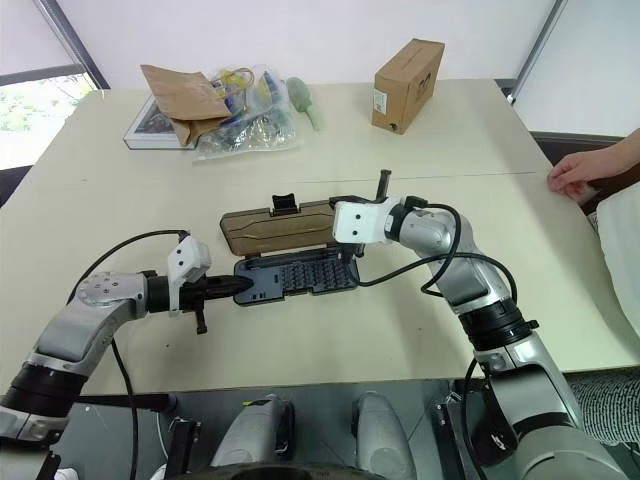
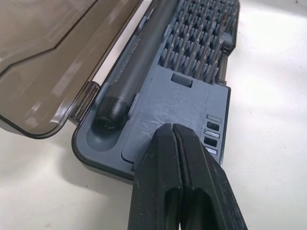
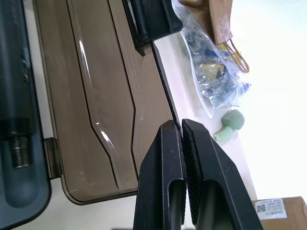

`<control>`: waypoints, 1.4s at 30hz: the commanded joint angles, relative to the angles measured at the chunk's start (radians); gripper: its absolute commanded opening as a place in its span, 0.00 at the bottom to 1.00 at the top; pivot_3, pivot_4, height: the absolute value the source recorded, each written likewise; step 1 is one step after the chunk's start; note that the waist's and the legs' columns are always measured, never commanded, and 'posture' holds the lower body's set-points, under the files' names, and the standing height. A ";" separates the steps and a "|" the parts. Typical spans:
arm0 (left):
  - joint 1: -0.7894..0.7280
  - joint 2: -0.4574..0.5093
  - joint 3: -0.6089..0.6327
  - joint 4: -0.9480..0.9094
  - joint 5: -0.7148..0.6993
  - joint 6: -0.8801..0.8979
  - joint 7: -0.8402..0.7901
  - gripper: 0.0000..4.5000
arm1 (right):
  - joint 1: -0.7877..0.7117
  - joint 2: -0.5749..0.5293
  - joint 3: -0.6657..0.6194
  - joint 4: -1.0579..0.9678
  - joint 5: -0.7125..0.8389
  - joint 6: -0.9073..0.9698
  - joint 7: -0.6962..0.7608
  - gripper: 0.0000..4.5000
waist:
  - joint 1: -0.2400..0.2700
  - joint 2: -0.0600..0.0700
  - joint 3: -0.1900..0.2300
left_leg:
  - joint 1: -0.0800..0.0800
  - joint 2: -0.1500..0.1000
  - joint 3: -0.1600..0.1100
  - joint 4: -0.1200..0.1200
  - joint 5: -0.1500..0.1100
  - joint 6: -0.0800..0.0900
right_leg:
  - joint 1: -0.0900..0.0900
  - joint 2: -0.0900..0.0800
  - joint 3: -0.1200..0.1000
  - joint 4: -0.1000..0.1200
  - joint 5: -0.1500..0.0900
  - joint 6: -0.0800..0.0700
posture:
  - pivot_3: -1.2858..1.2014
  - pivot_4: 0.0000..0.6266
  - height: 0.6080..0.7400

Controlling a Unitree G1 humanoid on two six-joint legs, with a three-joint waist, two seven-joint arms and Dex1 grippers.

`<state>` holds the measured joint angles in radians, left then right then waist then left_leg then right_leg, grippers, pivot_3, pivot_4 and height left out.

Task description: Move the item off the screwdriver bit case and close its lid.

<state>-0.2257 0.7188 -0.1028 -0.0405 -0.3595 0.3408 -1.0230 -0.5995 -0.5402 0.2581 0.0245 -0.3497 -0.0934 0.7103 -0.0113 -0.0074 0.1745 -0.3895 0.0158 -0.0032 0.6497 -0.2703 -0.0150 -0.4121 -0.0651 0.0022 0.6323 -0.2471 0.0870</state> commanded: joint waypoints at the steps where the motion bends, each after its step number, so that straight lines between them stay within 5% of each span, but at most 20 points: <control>1: 0.011 -0.006 -0.032 0.046 0.052 0.010 0.003 0.00 | -0.004 -0.001 -0.073 -0.109 0.022 0.027 -0.052 0.01 | 0.000 0.000 0.000 | 0.000 0.000 0.000 0.000 0.000 0.000 | 0.000 0.000 0.000 0.000 0.000 0.000 | 0.52 0.24 1.00; 20: -0.017 -0.023 -0.010 0.031 0.033 0.041 0.010 0.00 | 0.097 0.019 -0.037 -0.169 0.031 0.112 -0.046 0.01 | -0.002 0.000 0.000 | 0.000 0.000 0.000 0.000 0.000 0.000 | 0.000 0.001 -0.001 0.000 0.000 0.001 | 0.52 0.24 1.00; 42: -0.114 -0.047 0.158 -0.122 -0.242 0.276 -0.023 0.00 | 0.091 0.001 -0.035 -0.174 0.039 0.097 -0.028 0.01 | -0.006 -0.002 0.001 | -0.001 0.001 0.000 0.000 0.000 0.000 | -0.001 0.002 -0.001 0.000 0.001 0.003 | 0.52 0.24 1.00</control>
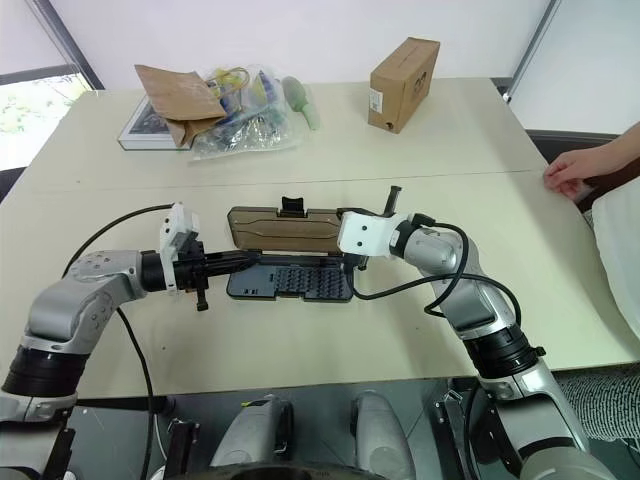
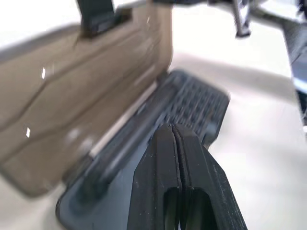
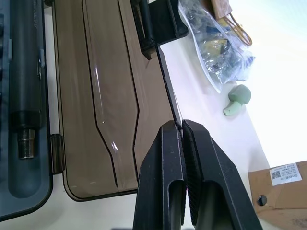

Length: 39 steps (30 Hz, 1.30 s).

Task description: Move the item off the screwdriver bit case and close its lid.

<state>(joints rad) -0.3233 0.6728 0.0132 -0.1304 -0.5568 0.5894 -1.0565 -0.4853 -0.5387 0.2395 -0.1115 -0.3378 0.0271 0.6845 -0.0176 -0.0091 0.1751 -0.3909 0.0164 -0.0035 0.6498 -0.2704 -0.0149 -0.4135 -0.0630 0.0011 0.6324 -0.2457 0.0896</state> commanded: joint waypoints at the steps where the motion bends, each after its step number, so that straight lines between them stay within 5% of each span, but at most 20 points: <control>1: -0.029 -0.004 0.058 -0.032 -0.066 0.046 0.017 0.00 | -0.025 0.000 -0.015 -0.035 0.028 -0.025 -0.001 0.01 | 0.001 0.000 0.000 | 0.000 0.000 0.000 0.000 0.000 0.000 | 0.000 0.000 0.000 0.000 0.000 0.000 | 0.52 0.24 1.00; 15: -0.262 -0.056 0.273 0.175 -0.204 0.132 0.177 0.00 | -0.032 -0.008 -0.015 -0.021 0.027 -0.044 0.009 0.01 | 0.003 -0.002 0.001 | 0.000 0.000 0.000 0.001 0.000 0.000 | 0.000 0.000 -0.001 0.000 0.000 0.000 | 0.52 0.24 1.00; 28: -0.272 -0.055 0.058 0.424 0.164 -0.220 0.157 0.00 | -0.032 -0.012 -0.014 -0.027 0.026 -0.044 0.011 0.01 | 0.005 -0.002 0.001 | 0.000 0.000 0.001 0.001 0.000 0.000 | 0.000 0.000 -0.001 0.000 0.000 0.000 | 0.52 0.24 1.00; 39: -0.331 -0.079 0.007 0.636 0.263 -0.391 0.051 0.00 | -0.034 -0.008 -0.009 -0.034 0.025 -0.042 0.015 0.01 | 0.005 -0.002 0.001 | -0.001 0.000 0.001 0.001 0.000 0.000 | 0.000 0.000 -0.001 0.000 0.000 0.001 | 0.52 0.24 1.00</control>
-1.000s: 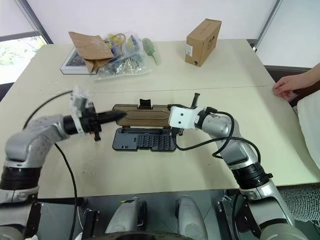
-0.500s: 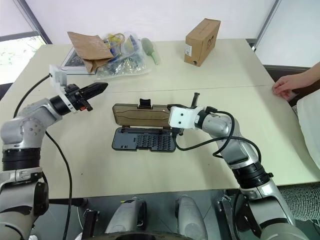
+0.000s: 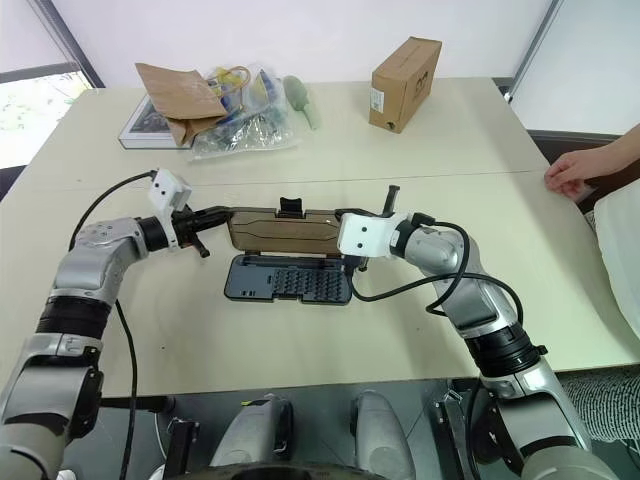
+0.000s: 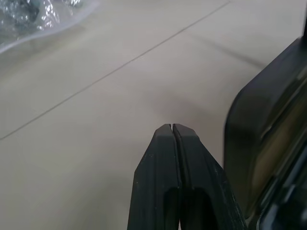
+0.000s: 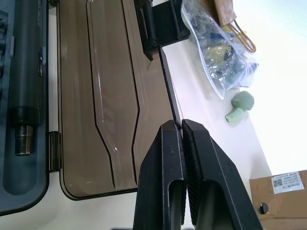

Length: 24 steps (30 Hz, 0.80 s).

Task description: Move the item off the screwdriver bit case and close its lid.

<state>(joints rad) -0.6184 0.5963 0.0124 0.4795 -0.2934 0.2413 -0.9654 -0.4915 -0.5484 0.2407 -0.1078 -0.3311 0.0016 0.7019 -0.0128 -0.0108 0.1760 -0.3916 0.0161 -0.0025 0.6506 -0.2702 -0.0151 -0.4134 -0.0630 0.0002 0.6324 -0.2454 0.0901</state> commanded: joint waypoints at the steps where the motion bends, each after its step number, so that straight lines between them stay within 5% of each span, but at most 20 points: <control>1: -0.042 -0.006 0.011 0.041 -0.003 -0.045 -0.055 0.00 | -0.028 0.001 -0.011 -0.038 0.019 -0.016 -0.002 0.01 | 0.000 0.000 0.000 | 0.000 0.000 0.000 0.000 0.000 0.000 | 0.000 0.000 0.000 0.000 0.000 0.000 | 0.52 0.24 1.00; 22: -0.082 -0.047 0.021 0.161 -0.002 -0.054 -0.195 0.00 | -0.035 -0.001 -0.018 -0.036 0.036 -0.002 0.028 0.01 | 0.000 0.000 0.000 | 0.000 0.000 0.000 0.000 0.000 0.000 | 0.000 0.000 0.000 0.000 0.000 0.000 | 0.52 0.24 1.00; 24: -0.083 -0.047 0.021 0.163 0.000 -0.056 -0.193 0.00 | -0.039 -0.004 -0.016 -0.034 0.034 -0.003 0.031 0.22 | 0.000 0.000 0.000 | 0.000 0.000 0.000 0.000 0.000 0.000 | 0.000 0.000 0.000 0.000 0.000 0.000 | 0.52 0.24 1.00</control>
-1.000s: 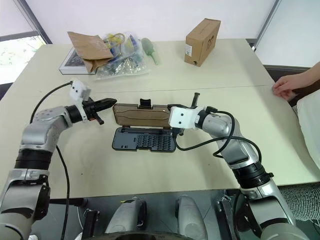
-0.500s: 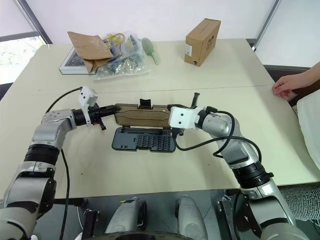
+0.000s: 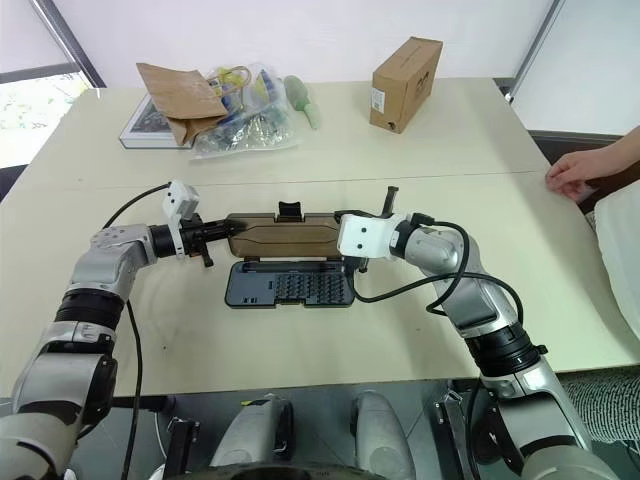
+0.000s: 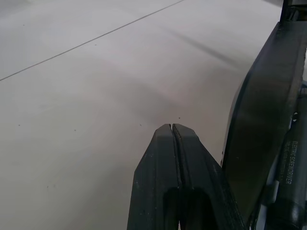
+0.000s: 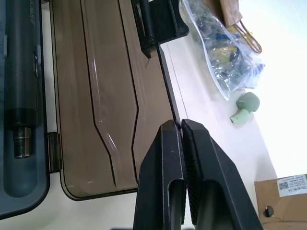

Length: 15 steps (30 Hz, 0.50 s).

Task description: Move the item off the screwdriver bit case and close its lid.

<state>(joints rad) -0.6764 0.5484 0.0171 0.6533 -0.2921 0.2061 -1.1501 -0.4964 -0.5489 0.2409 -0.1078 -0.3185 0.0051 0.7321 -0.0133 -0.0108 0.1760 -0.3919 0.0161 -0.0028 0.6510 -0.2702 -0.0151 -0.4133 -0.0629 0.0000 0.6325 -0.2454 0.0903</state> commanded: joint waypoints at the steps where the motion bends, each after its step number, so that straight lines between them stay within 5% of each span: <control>1: -0.025 0.001 0.017 -0.010 -0.001 -0.021 -0.007 0.00 | -0.036 -0.006 -0.015 -0.032 0.020 -0.007 0.003 0.32 | 0.000 0.000 0.000 | 0.000 0.000 0.000 0.000 0.000 0.000 | 0.000 0.000 0.000 0.000 0.000 0.000 | 0.52 0.24 1.00; 7: -0.022 0.002 0.020 -0.014 0.000 -0.023 -0.002 0.00 | -0.042 -0.043 -0.009 -0.040 0.037 0.011 0.061 0.99 | 0.000 0.000 0.000 | 0.000 0.000 0.000 0.000 0.000 0.000 | 0.000 0.000 0.000 0.000 0.000 0.000 | 0.52 0.24 1.00; 15: -0.017 0.001 0.017 -0.027 0.000 -0.025 -0.004 0.00 | -0.056 -0.192 -0.112 -0.136 0.242 0.203 0.297 0.99 | 0.002 0.000 0.000 | 0.000 0.000 0.000 0.001 0.000 0.000 | 0.000 0.000 0.000 0.000 0.000 0.000 | 0.52 0.24 1.00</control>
<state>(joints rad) -0.6814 0.5447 0.0171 0.6525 -0.2911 0.2011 -1.1499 -0.5248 -0.7049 0.1986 -0.1889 -0.1400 0.1629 0.9794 -0.0117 -0.0107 0.1760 -0.3919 0.0160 -0.0028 0.6516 -0.2702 -0.0150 -0.4131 -0.0631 -0.0001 0.6326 -0.2453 0.0903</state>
